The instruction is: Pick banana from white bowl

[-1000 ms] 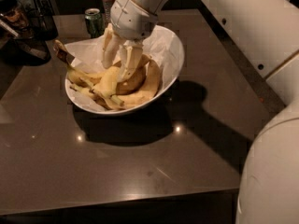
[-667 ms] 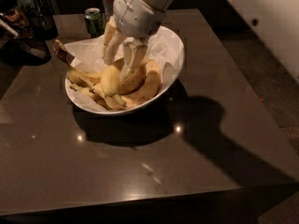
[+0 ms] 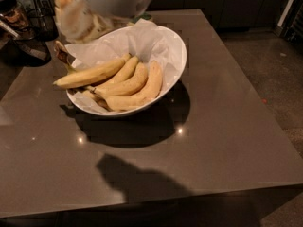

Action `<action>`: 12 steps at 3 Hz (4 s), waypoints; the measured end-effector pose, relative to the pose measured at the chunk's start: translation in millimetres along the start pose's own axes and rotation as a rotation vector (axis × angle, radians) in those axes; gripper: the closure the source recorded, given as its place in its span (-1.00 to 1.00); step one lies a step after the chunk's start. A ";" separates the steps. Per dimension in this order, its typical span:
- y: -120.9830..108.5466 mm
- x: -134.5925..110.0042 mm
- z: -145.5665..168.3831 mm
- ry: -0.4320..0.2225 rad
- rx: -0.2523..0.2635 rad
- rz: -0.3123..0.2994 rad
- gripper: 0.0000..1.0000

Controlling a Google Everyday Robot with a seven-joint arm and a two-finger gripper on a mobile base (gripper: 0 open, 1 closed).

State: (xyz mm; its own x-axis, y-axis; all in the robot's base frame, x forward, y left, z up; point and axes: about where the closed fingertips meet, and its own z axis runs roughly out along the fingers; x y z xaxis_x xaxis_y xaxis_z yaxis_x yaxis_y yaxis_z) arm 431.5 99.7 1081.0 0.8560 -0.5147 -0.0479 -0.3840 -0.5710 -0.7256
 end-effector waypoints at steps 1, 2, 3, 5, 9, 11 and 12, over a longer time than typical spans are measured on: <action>-11.3 -10.3 -12.8 0.032 0.041 -0.021 0.81; -11.3 -10.3 -12.8 0.032 0.041 -0.021 0.38; -11.5 -10.6 -13.1 0.032 0.042 -0.022 0.14; -28.5 25.8 -12.5 -0.043 -0.059 0.016 -0.79; 5.3 95.3 39.6 -0.183 -0.121 0.228 -1.00; -16.7 117.8 94.4 -0.204 -0.144 0.237 -1.00; -13.2 120.5 132.8 -0.233 -0.211 0.259 -1.00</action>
Offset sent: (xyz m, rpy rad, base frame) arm -0.0089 0.0035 0.0175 0.0158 -0.0527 -0.0105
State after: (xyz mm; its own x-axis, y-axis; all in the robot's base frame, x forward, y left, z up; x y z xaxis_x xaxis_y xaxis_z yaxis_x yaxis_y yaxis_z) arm 585.7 130.1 993.7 0.7680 -0.5138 -0.3823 -0.6388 -0.5728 -0.5136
